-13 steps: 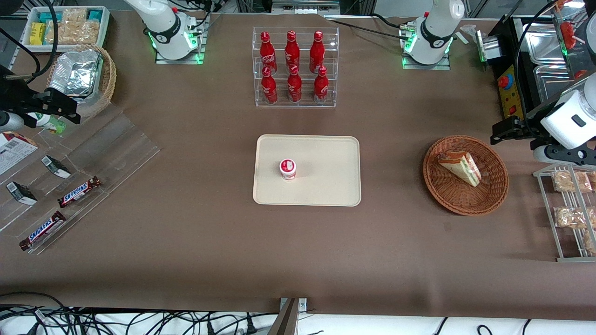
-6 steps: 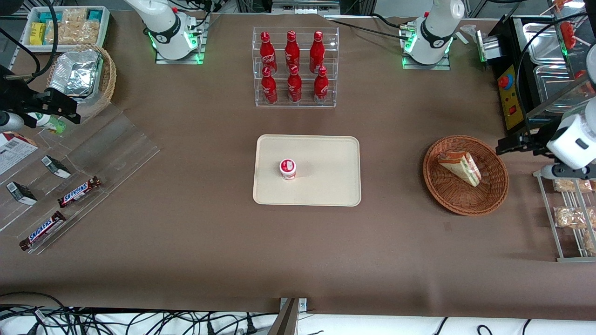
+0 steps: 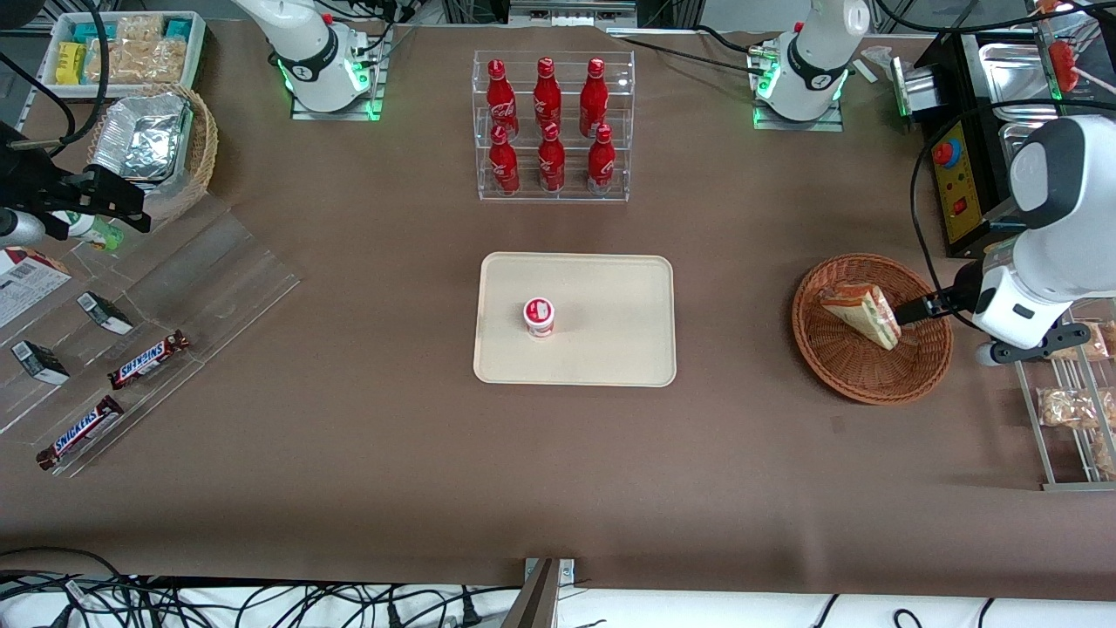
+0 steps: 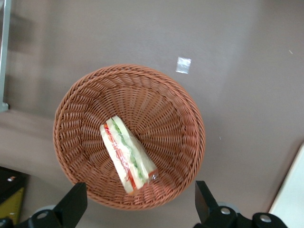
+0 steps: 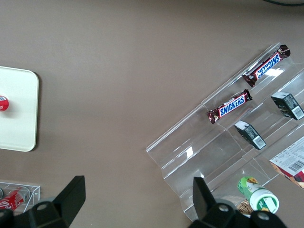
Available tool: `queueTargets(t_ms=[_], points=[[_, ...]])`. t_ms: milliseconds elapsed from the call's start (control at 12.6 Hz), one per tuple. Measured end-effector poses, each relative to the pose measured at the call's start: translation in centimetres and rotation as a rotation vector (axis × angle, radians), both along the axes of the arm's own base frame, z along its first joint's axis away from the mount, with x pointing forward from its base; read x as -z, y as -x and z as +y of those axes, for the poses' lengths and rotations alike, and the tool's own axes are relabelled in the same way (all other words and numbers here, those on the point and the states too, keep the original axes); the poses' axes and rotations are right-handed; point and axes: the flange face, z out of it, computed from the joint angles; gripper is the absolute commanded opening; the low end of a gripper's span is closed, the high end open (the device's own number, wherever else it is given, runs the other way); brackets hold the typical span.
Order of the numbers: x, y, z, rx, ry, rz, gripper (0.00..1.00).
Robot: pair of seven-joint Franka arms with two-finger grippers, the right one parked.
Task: Place sandwich from basket to tray
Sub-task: 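Move the left gripper over the wrapped sandwich in the wicker basket, then lower the left gripper and close it on the sandwich, lifting it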
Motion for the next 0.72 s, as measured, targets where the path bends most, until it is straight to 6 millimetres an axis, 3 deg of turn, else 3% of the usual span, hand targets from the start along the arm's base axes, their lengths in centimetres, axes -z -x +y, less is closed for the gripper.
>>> queueTargets(t_ms=[477,715], points=[[7.8,2.8,0.5,-0.189,-0.021,-0.058,1.0],[10.4,4.5,0.8,-0.243,-0.038,-0.077,1.0]])
